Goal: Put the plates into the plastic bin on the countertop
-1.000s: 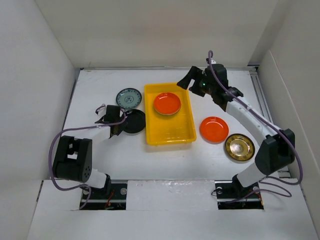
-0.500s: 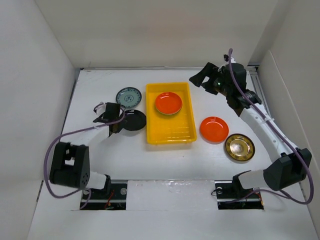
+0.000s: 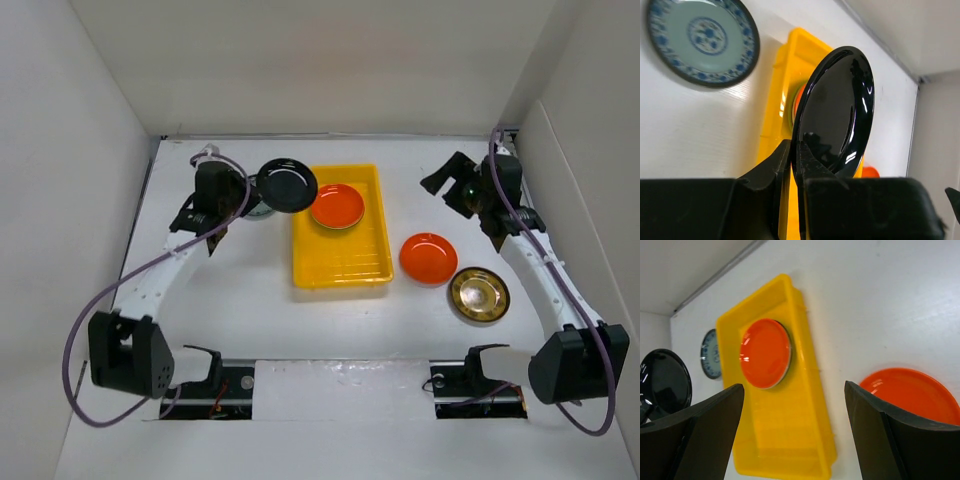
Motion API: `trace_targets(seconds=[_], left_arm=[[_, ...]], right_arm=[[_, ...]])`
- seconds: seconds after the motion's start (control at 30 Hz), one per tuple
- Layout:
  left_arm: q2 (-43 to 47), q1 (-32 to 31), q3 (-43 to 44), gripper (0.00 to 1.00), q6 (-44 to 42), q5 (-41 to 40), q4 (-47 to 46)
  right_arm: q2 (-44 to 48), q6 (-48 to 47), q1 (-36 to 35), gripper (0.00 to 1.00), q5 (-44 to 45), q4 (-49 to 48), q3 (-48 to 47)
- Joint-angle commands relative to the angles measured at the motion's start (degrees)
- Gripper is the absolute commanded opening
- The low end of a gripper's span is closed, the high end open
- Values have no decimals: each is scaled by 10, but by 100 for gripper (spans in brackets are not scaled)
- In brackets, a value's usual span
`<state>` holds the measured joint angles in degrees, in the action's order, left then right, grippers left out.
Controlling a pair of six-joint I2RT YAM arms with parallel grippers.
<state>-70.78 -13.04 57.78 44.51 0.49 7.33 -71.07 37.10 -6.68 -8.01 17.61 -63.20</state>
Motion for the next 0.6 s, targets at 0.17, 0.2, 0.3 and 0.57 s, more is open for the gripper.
trace_targets(seconds=[0.17, 0.2, 0.3, 0.57], left_arm=[[-178, -37, 66, 0, -31, 136, -125], [-190, -44, 72, 0, -31, 136, -133], [-241, -44, 80, 0, -31, 141, -146], [-298, -74, 135, 0, -31, 116, -140]], right_arm=[[74, 18, 44, 87, 7, -23, 126], [84, 18, 49, 87, 1, -23, 126], [101, 13, 49, 87, 1, -11, 144], [127, 8, 49, 87, -6, -6, 150]])
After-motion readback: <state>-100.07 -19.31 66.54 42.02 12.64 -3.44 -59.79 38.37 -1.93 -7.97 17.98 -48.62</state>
